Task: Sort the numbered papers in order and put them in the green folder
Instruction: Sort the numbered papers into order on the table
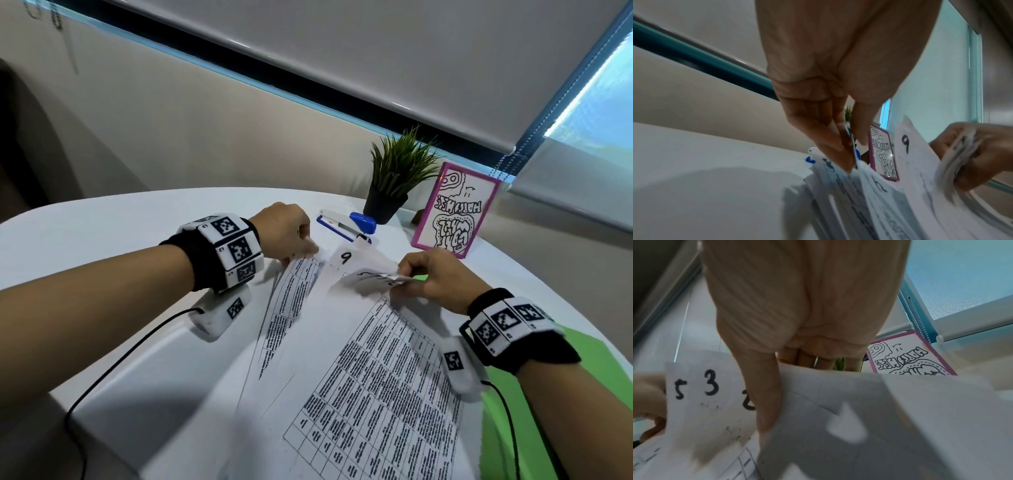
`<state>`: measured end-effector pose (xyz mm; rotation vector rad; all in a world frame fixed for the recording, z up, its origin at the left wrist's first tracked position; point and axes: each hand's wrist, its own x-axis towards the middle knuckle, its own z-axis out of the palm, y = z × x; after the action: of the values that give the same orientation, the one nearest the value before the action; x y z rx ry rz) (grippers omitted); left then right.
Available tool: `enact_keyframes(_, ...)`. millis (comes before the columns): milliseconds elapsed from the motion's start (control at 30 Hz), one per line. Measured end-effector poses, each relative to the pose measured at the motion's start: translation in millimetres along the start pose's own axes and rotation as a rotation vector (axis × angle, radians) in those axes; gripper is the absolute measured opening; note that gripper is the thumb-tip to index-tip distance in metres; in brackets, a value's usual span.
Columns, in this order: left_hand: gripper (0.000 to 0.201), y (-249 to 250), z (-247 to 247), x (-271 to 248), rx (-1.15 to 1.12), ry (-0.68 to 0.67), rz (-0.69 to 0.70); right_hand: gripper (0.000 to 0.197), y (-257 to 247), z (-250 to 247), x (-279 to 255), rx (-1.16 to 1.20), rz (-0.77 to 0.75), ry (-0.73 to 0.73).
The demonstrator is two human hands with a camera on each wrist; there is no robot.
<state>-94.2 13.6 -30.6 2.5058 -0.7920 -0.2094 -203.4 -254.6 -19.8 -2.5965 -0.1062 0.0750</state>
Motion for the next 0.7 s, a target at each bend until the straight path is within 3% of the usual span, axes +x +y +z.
enact_keyframes(133, 0.026, 2, -3, -7, -0.065, -0.145, -0.034, 0.017, 9, -1, -6, 0.026, 0.017, 0.032)
enact_keyframes(233, 0.014, -1, -6, -7, -0.016, 0.026, -0.055, 0.016, 15, -1, -8, 0.001, 0.05, 0.048)
enact_keyframes(333, 0.014, -2, -5, -5, -0.089, 0.181, -0.087, 0.021, 18, 2, -7, -0.048, 0.077, 0.046)
enact_keyframes(367, 0.015, -3, -6, -6, -0.183, 0.149, -0.108, 0.023, 19, 3, -8, -0.063, 0.069, 0.048)
enact_keyframes(433, 0.021, -6, -6, -11, -0.349, -0.078, -0.167, 0.027, 19, 4, -9, -0.098, 0.03, 0.068)
enact_keyframes(500, 0.026, -13, -6, -17, -0.305, -0.388, -0.187, 0.025, 18, 7, -10, -0.073, 0.005, 0.114)
enact_keyframes(533, 0.026, -16, -5, -19, -0.235, -0.464, -0.179, 0.029, 18, 7, -10, -0.048, 0.002, 0.136)
enact_keyframes(600, 0.024, -20, -7, -19, -0.107, -0.397, -0.164, 0.041, 19, 7, -12, -0.017, -0.006, 0.147)
enact_keyframes(700, 0.027, -21, -28, -16, -0.007, -0.082, -0.179, 0.028, 17, 7, -14, 0.044, -0.032, 0.103)
